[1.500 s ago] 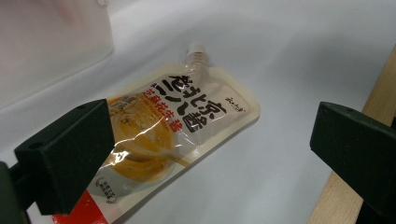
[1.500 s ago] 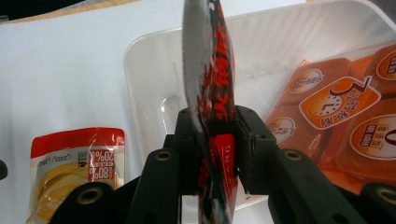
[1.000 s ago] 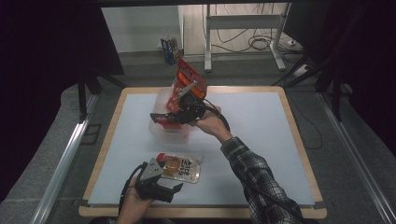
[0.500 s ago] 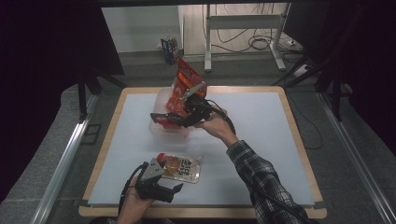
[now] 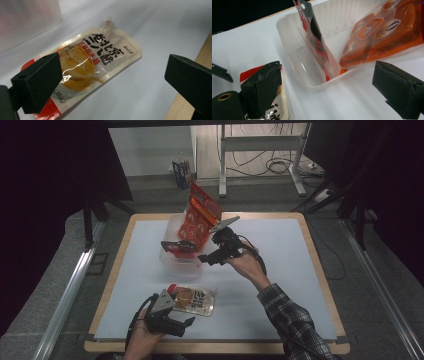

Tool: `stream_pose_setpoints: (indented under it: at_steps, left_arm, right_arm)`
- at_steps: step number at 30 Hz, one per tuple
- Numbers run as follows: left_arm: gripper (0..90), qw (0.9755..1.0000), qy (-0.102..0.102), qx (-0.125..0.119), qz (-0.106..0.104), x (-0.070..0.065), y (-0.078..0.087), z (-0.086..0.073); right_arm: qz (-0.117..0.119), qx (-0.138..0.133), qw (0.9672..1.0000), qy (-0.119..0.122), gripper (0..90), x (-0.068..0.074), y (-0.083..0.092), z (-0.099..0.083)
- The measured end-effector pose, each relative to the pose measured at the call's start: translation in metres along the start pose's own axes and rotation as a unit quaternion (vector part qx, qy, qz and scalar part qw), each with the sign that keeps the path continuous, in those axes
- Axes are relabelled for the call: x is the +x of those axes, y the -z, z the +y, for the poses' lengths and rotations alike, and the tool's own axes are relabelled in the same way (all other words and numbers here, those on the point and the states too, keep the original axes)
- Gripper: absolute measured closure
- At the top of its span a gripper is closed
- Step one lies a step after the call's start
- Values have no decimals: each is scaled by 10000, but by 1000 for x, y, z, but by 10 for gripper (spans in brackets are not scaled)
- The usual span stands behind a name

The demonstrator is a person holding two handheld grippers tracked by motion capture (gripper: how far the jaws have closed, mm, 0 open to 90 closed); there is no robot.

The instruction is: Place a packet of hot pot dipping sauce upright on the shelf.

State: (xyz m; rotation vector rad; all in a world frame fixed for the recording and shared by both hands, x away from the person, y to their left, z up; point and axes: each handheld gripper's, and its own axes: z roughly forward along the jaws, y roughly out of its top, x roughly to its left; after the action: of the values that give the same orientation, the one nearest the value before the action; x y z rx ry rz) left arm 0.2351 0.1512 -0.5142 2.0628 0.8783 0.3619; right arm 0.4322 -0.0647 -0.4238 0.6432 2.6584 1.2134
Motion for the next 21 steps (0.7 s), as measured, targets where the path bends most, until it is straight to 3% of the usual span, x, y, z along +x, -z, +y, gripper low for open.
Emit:
stream_pose_setpoints:
  at_steps: [13,21]
  left_arm:
    - [18,10000,45,-31,-59,6,5,-1]
    - [57,9999,73,-10,120,12,12,-1]
  right_arm:
    - [-40,-66,9998,-158,52,20,17,-32]
    - [41,-220,9989,-409,53,29,29,-54]
